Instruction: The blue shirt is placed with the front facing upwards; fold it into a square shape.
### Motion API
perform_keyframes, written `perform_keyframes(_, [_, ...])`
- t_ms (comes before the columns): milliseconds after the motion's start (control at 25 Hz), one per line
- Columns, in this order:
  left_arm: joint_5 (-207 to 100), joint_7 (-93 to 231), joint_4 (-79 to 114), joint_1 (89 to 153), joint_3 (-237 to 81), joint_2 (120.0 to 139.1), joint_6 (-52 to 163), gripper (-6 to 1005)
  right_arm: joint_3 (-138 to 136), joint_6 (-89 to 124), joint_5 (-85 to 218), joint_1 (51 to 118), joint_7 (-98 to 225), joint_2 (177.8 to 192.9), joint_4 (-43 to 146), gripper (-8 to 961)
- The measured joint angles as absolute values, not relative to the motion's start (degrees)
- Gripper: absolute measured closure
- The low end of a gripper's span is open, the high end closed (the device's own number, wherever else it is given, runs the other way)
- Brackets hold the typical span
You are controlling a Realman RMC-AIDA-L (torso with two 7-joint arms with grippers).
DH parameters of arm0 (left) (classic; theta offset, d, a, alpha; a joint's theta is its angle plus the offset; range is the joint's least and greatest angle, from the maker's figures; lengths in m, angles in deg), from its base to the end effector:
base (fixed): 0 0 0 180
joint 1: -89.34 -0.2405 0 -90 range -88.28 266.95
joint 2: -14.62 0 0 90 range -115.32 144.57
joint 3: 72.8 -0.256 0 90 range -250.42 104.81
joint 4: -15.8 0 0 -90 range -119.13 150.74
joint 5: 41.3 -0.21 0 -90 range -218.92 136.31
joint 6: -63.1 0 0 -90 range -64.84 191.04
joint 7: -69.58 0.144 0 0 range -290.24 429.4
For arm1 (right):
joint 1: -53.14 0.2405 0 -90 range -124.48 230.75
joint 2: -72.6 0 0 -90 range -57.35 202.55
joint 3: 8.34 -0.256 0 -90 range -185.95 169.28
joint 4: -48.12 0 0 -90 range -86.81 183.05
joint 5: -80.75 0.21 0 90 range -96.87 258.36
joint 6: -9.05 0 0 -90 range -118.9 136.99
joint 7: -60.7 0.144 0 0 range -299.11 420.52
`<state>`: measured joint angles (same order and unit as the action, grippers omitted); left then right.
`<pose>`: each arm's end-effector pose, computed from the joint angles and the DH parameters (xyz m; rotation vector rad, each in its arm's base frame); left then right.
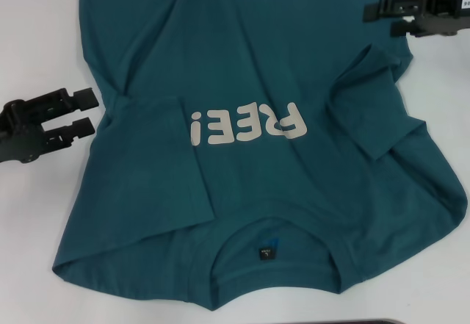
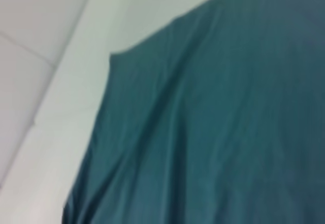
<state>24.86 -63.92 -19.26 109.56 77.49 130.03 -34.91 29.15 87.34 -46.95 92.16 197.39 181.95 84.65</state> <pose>-0.3227 0.2723 0.0399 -2.0483 -2.1120 -1.0471 0.2799 0.3980 0.0656 -2.1763 1.7085 0.4873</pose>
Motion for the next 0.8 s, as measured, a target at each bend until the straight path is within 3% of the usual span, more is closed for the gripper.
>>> perform_keyframes(360, [25.0, -63.9, -18.8, 109.3, 77.5, 129.81, -34.7, 220, 29.4, 95.6, -52.3, 91.9, 201.7, 180.86, 86.5, 37])
perform_keyframes(800, [25.1, -63.9, -18.7, 109.8, 77.5, 130.06, -34.4, 220, 30.1, 84.7, -55.9, 92.9, 200.6, 186.88, 86.6, 37])
